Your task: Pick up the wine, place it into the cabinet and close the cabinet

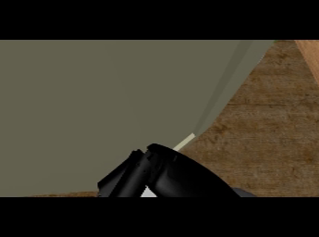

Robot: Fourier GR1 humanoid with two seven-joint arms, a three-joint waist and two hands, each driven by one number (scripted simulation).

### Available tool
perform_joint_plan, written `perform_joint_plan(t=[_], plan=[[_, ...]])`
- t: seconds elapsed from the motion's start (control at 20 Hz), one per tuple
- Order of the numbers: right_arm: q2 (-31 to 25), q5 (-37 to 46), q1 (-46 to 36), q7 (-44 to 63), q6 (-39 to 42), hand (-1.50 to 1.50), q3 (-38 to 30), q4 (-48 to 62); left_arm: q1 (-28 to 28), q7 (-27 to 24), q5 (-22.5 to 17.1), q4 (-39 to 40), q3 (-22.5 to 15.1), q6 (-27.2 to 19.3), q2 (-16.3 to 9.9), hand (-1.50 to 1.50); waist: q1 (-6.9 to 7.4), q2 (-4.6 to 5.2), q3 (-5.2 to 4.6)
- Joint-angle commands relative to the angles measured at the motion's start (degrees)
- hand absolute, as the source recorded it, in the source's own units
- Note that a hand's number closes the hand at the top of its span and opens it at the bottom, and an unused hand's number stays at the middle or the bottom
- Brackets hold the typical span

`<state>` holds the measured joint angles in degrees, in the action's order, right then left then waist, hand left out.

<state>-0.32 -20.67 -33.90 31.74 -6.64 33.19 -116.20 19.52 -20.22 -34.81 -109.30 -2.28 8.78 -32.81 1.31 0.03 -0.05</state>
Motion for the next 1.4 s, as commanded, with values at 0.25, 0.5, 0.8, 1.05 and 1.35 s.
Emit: perform_joint_plan(t=[0.25, 0.5, 0.8, 1.05, 1.35], plan=[[0.32, -9.01, -16.04, -7.39, -4.71, 1.5, -5.57, 18.53, -0.81, 2.2, 1.03, 1.05, 1.58, 2.08, 2.7, 1.5, -0.35, 0.05, 0.04], [0.32, -11.61, -18.26, -10.79, -5.07, 1.5, -9.06, 26.07, 0.02, 3.19, 0.29, 0.61, 4.19, 4.87, 2.27, 1.5, -0.3, 0.03, 0.04], [0.32, -13.46, -17.08, -16.52, -3.97, 1.5, -8.79, 34.61, 1.32, 4.74, -1.49, -0.86, 8.01, 7.44, 2.04, 1.5, -0.07, 0.06, 0.04], [0.31, -13.34, -19.05, -17.18, 2.14, 1.5, -14.82, 43.21, 0.1, 7.24, -0.19, -1.3, 8.36, 7.44, 2.94, 1.5, -0.32, 0.1, 0.05], [-0.01, -9.53, -18.29, -21.9, 5.27, 1.5, -17.74, 48.9, -5.19, 8.41, 4.92, 0.04, 4.85, 4.04, 7.57, 1.5, -0.78, 0.13, 0.05]])
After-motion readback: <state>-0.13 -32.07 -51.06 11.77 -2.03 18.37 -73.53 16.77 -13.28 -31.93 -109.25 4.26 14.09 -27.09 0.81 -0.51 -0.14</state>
